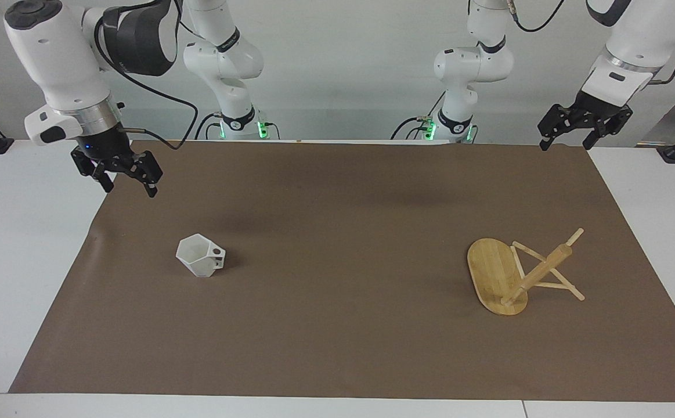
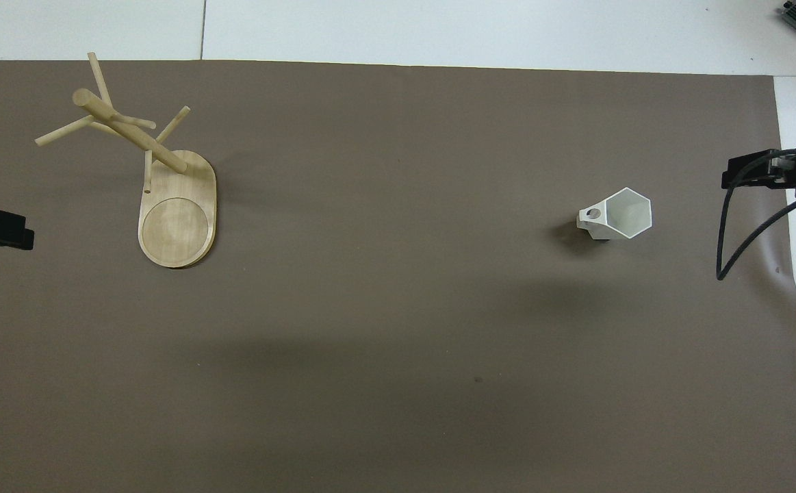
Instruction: Hang cup on rack
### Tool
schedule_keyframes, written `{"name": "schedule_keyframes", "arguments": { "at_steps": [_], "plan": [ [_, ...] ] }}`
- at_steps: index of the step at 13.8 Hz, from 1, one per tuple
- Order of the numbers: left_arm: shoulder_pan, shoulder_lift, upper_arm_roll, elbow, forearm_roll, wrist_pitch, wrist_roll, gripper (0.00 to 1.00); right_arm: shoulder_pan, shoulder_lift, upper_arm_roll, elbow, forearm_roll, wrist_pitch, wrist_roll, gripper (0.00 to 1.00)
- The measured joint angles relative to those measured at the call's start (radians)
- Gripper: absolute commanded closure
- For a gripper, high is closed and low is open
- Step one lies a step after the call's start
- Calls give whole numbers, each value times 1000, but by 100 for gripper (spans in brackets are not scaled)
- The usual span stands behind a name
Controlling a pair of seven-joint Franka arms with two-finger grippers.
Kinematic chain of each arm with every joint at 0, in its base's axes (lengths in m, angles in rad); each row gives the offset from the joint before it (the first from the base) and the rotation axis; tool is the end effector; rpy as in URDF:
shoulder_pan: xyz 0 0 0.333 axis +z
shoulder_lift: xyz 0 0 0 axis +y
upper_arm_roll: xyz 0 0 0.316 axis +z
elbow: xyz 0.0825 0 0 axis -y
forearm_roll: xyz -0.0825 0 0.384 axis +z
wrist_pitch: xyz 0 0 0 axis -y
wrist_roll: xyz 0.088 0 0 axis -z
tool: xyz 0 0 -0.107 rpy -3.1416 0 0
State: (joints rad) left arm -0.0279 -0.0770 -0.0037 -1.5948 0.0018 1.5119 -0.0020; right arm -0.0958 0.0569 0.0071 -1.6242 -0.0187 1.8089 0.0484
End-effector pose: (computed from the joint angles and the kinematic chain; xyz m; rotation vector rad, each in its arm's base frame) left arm 0.5241 -0.0165 0.6496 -3.1391 0.0463 0.0092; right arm 0.5895 -0.0541 0.5886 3.1077 -0.2084 0.1987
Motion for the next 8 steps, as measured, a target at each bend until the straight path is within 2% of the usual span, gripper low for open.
{"name": "schedule_keyframes", "arguments": {
  "at_steps": [8],
  "plan": [
    [1,0,0,0,0,0,-1,0,0,0,-2,-20,0,24,0,0]
  ]
}}
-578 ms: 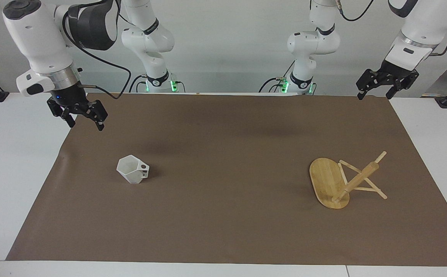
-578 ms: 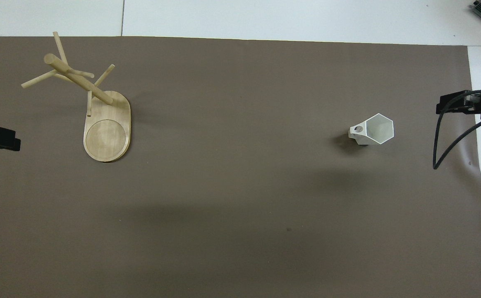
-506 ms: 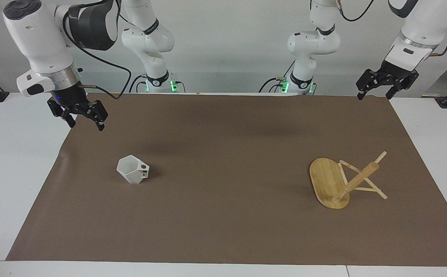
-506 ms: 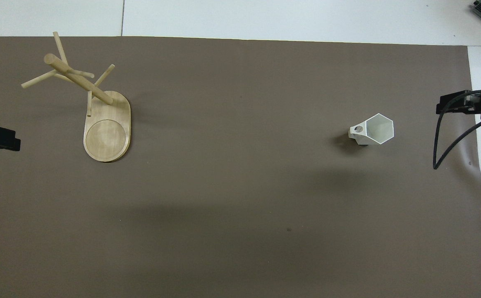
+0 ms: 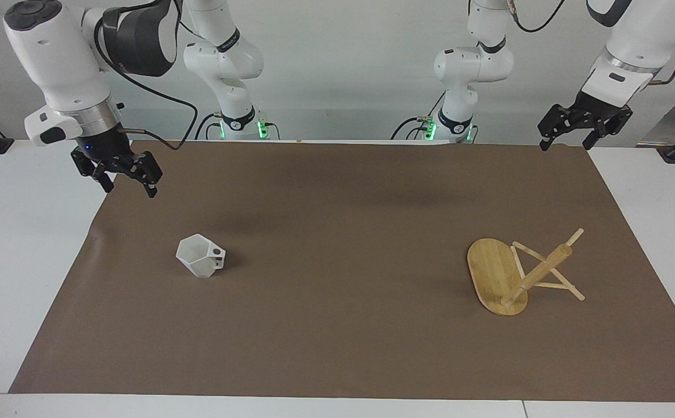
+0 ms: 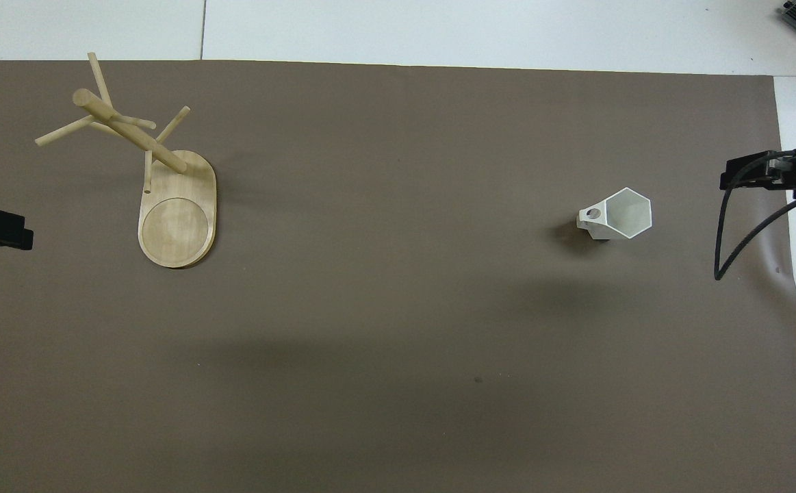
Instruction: Hang cup on rack
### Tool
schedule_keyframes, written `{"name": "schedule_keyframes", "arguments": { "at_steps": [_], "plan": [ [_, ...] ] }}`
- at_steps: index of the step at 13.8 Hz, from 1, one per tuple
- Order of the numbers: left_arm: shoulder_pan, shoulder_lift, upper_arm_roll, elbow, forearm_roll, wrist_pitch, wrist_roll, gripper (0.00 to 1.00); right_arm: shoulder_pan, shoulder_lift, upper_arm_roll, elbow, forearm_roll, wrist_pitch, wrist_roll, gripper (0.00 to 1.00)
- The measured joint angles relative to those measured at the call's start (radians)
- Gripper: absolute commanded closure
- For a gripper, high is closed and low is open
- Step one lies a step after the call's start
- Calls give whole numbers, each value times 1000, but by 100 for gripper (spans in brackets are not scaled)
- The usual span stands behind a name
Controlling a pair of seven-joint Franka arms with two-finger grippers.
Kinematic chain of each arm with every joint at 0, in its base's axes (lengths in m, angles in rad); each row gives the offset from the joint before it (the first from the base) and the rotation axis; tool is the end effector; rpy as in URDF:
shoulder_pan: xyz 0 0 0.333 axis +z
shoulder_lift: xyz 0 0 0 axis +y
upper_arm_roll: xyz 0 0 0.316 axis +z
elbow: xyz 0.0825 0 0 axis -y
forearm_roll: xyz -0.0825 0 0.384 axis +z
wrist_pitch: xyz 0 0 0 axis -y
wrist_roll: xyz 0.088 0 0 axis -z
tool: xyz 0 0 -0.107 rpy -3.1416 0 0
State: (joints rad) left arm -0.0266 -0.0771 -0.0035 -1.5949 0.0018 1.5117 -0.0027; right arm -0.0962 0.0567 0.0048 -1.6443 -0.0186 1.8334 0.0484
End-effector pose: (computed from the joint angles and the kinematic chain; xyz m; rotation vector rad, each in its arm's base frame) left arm 0.5241 -0.0157 0.6496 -3.1391 0.0428 0.0095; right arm 0.5905 -0.0557 0.5813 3.1068 -0.2119 0.2058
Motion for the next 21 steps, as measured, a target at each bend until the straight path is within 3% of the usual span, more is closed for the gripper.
{"name": "schedule_keyframes", "arguments": {
  "at_steps": [4,10,15,21],
  "plan": [
    [0,0,0,0,0,0,0,0,0,12,0,-56,1,101,0,0],
    [0,-1,0,0,0,0,0,0,7,140,2,-100,47,263,0,0],
    [2,-1,0,0,0,0,0,0,30,194,13,-172,55,398,10,0],
    [14,-7,3,-16,0,-9,0,0,37,208,11,-236,55,436,24,0]
  ]
}}
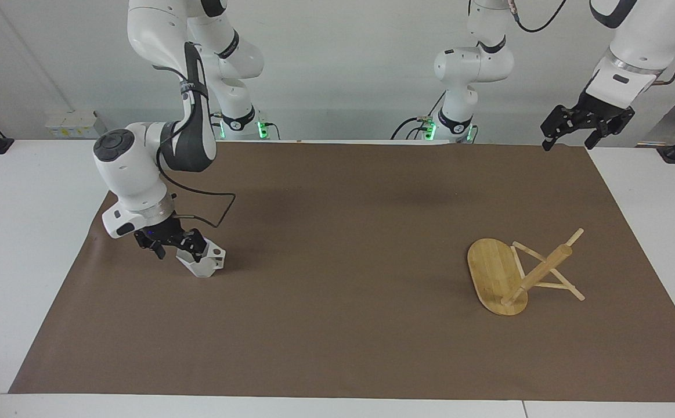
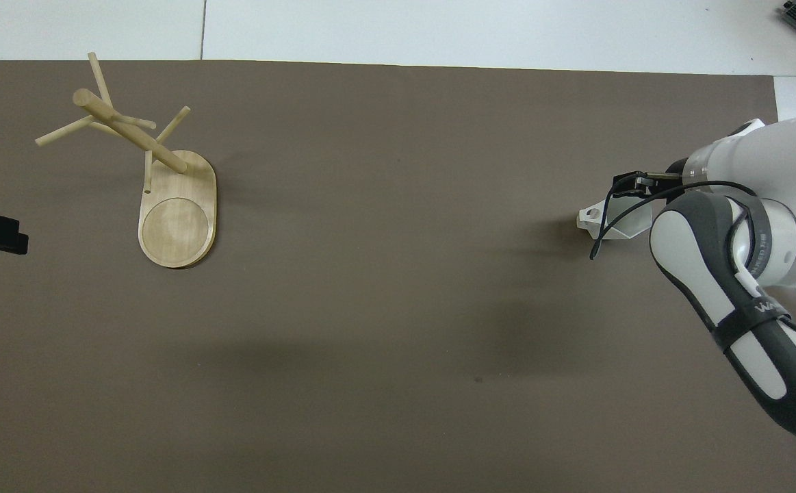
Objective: Hang cup on rack
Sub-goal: 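Reach the right gripper to the white cup and grasp its base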
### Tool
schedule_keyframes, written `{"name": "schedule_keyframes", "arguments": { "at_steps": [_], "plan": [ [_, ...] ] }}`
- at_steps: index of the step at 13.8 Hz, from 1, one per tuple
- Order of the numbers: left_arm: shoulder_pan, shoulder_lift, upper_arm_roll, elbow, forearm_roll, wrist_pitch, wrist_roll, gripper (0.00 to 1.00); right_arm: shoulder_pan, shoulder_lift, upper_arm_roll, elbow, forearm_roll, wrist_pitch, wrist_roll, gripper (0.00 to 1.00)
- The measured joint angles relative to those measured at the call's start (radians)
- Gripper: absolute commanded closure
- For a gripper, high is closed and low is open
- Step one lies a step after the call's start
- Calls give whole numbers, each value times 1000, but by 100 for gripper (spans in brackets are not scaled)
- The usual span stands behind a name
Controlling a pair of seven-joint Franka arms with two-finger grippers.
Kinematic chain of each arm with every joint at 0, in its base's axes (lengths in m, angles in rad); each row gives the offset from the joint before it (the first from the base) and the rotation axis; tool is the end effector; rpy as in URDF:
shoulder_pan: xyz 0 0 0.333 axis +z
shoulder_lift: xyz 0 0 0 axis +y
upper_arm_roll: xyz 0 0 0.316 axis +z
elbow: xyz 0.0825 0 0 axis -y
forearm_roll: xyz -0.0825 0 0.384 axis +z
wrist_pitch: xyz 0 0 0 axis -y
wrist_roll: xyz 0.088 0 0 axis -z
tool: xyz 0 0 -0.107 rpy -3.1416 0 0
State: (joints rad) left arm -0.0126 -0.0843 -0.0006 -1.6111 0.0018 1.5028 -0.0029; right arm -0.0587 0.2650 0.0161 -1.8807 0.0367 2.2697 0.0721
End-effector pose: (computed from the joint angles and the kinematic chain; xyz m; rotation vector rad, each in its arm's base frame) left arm 0.5210 -0.0067 0.6451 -3.1393 0.0160 0.0376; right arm 0.6295 -0.0265 0.3815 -3.0929 0.2128 -0.1917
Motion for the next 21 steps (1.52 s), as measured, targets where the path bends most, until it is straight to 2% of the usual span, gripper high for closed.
{"name": "schedule_keyframes", "arguments": {
  "at_steps": [5,7,11,14,19,21],
  "plan": [
    [46,-10,11,-7,0,-5,-1,0,-21,-13,-4,-38,2,0,0,0],
    [52,-11,13,-7,0,-5,-1,0,-35,-17,-5,-56,2,0,0,12],
    [53,-11,12,-7,0,-5,-1,0,-39,-22,-3,-67,2,0,1,44],
    [52,-11,8,-7,0,-5,-1,0,-33,-23,1,-67,7,1,20,56],
    [31,-11,-12,-8,-1,-5,-1,0,-12,-23,3,-67,30,11,52,97],
    [9,-11,-17,-8,-2,-5,3,0,-4,-23,6,-67,33,12,55,100]
  ]
}}
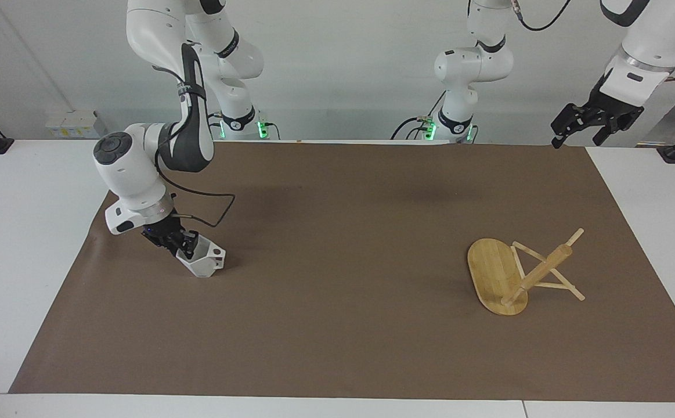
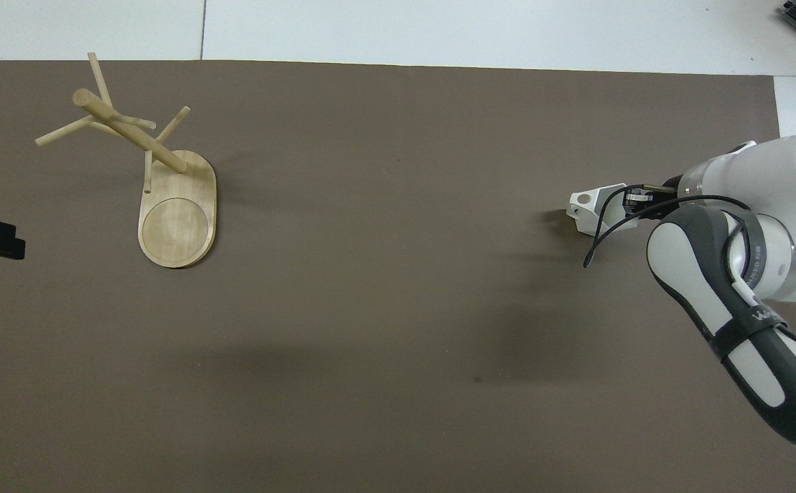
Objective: Hang cup on rack
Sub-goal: 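Reach the right gripper to the white cup and grasp its base, then lift the cup with the right gripper while the left gripper approaches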
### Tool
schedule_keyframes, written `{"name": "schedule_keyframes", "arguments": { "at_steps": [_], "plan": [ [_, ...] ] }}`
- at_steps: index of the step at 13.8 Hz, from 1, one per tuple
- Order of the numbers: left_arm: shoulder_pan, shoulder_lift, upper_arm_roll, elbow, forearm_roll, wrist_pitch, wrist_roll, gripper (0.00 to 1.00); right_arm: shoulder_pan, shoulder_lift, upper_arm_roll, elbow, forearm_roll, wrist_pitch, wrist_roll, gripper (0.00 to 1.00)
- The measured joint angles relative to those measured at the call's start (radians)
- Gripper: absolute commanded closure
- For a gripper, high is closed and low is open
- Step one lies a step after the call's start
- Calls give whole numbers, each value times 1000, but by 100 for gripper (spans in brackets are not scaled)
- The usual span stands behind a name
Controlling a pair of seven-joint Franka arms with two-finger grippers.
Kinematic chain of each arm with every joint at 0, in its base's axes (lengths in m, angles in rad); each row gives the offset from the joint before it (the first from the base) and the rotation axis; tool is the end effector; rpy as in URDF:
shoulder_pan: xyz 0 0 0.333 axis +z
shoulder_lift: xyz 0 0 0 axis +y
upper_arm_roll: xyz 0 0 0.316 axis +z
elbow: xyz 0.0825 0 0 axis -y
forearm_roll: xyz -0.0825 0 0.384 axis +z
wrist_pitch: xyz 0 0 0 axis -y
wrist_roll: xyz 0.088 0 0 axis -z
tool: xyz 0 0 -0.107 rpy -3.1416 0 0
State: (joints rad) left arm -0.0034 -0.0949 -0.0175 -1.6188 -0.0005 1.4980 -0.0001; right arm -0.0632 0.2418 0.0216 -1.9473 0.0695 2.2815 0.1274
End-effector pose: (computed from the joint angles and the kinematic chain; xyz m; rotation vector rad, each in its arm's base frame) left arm 0.5170 -0.0113 0.6466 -3.1397 0.0325 0.0407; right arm 0.6135 -0.0245 0.3664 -3.0574 0.3265 -0.1380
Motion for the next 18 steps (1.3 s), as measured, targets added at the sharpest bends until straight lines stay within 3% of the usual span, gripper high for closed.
{"name": "schedule_keyframes", "arguments": {
  "at_steps": [5,8,15,18],
  "plan": [
    [-6,0,0,0,-59,0,36,0,1,-1,0,4,11,3,0,100],
    [-18,0,-1,0,-69,5,57,0,3,-4,4,36,101,3,0,100],
    [-49,-1,-3,-10,-106,59,172,0,7,-15,139,202,344,-27,-68,100],
    [-75,-3,-6,-32,-171,88,298,0,9,-37,179,262,362,-96,-114,100]
  ]
}}
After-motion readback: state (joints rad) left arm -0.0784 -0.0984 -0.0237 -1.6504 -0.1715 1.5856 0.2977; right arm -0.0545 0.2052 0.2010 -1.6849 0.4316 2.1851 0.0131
